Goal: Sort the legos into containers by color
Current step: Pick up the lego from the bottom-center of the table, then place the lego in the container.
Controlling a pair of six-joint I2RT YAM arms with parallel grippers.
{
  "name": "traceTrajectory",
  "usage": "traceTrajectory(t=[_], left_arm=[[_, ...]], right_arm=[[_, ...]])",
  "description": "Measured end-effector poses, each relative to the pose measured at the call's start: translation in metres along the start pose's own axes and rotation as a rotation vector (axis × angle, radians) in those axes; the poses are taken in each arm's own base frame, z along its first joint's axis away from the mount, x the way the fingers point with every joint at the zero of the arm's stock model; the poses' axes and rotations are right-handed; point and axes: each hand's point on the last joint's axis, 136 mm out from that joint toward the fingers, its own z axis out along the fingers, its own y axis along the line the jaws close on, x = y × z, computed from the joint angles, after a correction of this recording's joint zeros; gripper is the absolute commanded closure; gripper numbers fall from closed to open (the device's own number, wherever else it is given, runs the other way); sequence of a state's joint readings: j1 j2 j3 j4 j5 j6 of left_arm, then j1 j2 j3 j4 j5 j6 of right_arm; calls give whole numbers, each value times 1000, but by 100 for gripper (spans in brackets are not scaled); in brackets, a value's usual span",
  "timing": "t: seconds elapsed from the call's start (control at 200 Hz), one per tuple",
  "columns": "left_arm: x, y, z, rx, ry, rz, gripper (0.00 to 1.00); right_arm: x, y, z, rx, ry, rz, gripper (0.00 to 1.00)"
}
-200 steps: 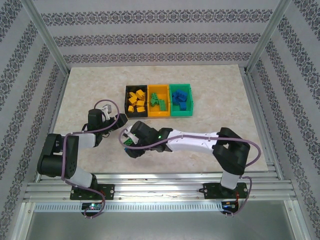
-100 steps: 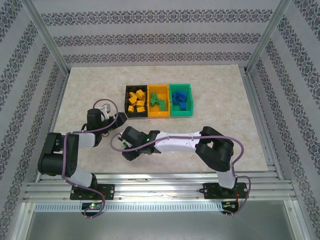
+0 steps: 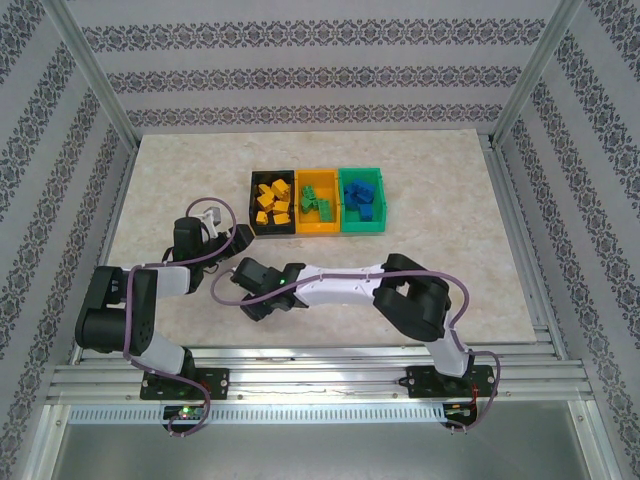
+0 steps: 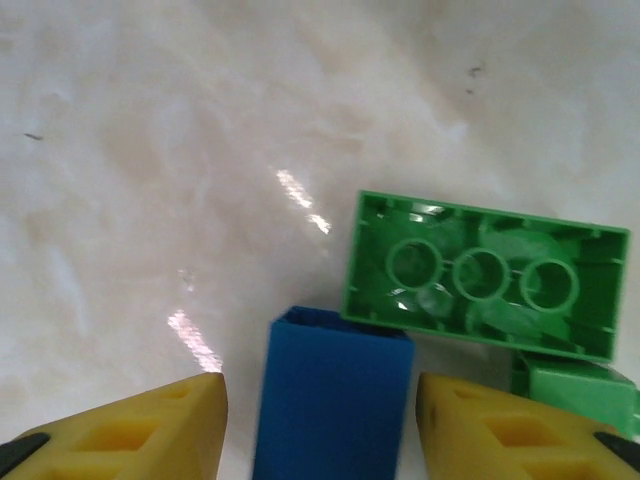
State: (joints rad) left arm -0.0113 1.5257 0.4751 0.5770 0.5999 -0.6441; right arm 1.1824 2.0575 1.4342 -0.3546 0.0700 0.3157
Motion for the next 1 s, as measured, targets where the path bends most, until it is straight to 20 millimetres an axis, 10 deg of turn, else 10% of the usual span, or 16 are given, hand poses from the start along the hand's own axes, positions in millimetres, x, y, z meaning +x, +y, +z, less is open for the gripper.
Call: traceTrajectory(t=[0.34, 0.575, 0.814, 0.999], left_arm=[[-2, -3, -2, 8, -6, 0, 27], [-2, -3, -2, 8, -7, -6, 27], [-2, -4, -2, 11, -5, -10, 27], [-1, -4, -2, 12, -4, -10, 27]], right_arm=[[5, -2, 1, -6, -16, 27, 67], [-12, -33, -44, -21, -158, 98, 67], [-52, -114, -104, 23, -406, 278, 67], [-47, -202, -132, 134, -491, 461, 68]])
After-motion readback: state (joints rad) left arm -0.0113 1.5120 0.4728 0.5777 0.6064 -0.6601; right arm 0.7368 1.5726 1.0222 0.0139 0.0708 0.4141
